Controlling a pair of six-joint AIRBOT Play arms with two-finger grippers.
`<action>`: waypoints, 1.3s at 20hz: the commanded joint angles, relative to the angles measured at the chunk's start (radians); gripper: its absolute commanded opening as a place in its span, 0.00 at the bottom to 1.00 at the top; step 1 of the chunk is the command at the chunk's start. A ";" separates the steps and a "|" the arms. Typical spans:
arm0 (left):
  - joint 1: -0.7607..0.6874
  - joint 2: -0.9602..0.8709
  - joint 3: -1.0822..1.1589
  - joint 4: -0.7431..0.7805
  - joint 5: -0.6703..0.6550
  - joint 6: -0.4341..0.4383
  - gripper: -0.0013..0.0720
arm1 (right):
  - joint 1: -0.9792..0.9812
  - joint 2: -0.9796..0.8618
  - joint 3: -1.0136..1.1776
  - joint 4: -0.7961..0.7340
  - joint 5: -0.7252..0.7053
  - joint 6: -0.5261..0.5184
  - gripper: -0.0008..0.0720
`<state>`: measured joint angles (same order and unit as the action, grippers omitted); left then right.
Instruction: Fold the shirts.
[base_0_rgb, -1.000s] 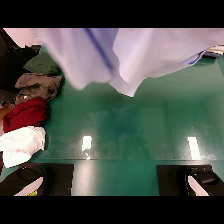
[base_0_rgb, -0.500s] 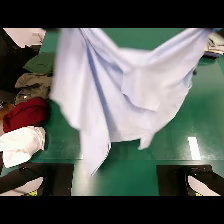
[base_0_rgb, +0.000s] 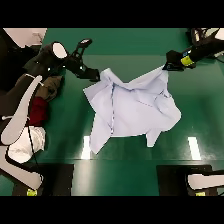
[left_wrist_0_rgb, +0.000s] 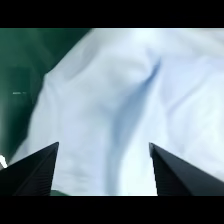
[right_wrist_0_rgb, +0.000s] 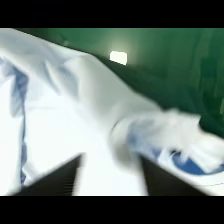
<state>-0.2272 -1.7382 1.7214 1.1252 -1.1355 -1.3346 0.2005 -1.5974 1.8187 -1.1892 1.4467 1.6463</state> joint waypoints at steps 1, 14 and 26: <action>0.106 -0.024 0.066 0.003 -0.106 -0.075 0.92 | -0.091 -0.079 0.001 0.080 -0.020 -0.006 0.80; 0.054 0.591 -0.859 -0.222 -0.107 -0.018 0.77 | -0.242 0.194 0.000 0.086 0.169 -0.086 0.56; -0.408 0.747 -1.265 -0.383 0.213 -0.108 0.76 | -0.252 0.236 0.000 0.087 0.170 -0.088 0.56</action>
<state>-0.5426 -0.9997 0.4927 0.7834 -1.0351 -1.4197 -0.0513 -1.3632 1.8194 -1.1027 1.6157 1.5589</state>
